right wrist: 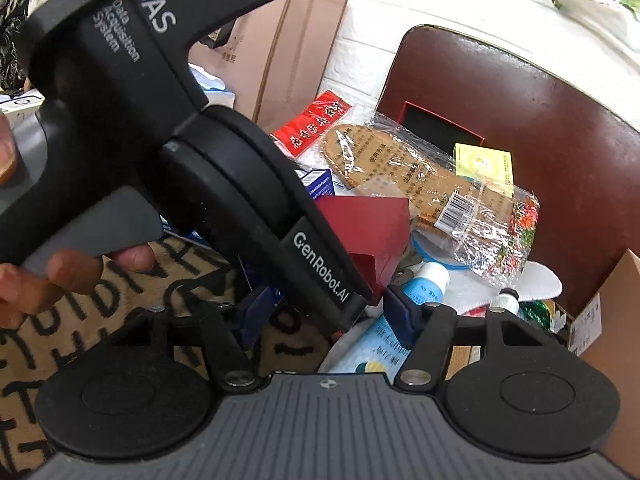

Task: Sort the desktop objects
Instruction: 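Drag the red gift box and blue box out of the pile with the left tool, then close the left tool on the red gift box, then lift and carry the red gift box with the left tool over the cardboard box, then lower the red gift box into the cardboard box and open the left tool, then withdraw the left tool from the cardboard box back toward the pile, then close the left tool on the blue medicine box lying on the table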

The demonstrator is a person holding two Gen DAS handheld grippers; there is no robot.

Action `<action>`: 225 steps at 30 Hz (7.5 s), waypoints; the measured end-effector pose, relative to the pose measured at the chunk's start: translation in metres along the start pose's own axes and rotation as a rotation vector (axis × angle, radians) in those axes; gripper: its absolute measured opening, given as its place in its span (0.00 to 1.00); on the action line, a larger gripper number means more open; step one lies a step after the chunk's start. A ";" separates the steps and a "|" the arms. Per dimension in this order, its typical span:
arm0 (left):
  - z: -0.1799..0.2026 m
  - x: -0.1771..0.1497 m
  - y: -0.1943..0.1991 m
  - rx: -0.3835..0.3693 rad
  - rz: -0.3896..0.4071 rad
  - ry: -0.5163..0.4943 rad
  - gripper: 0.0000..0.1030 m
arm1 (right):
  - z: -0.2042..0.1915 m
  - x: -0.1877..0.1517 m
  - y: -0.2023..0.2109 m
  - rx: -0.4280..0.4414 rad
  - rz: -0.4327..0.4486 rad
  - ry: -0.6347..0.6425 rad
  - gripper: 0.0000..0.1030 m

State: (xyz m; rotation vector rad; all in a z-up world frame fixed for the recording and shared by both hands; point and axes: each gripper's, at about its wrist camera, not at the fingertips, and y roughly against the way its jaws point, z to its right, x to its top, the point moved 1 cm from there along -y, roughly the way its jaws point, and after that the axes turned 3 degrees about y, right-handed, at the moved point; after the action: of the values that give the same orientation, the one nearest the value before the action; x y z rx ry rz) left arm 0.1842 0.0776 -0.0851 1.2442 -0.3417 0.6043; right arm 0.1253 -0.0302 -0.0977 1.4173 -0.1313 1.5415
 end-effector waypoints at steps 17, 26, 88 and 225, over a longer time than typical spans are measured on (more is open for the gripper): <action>0.031 -0.107 0.065 -0.068 -0.037 -0.161 0.76 | -0.039 -0.058 0.114 0.041 -0.024 -0.225 0.66; 0.028 -0.120 0.105 -0.118 -0.010 -0.149 0.80 | -0.029 -0.070 0.131 -0.050 -0.044 -0.276 0.68; 0.170 -0.072 0.116 -0.191 0.090 -0.409 0.75 | 0.007 -0.057 0.188 -0.145 0.056 -0.300 0.63; 0.034 -0.111 0.111 0.090 0.127 -0.015 0.99 | -0.036 -0.038 0.116 -0.145 -0.093 -0.333 1.00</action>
State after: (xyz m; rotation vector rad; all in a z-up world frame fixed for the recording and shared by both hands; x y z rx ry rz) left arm 0.0321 0.0404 -0.0505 1.3207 -0.4121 0.7256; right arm 0.0126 -0.0865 -0.0796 1.5308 -0.3658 1.1868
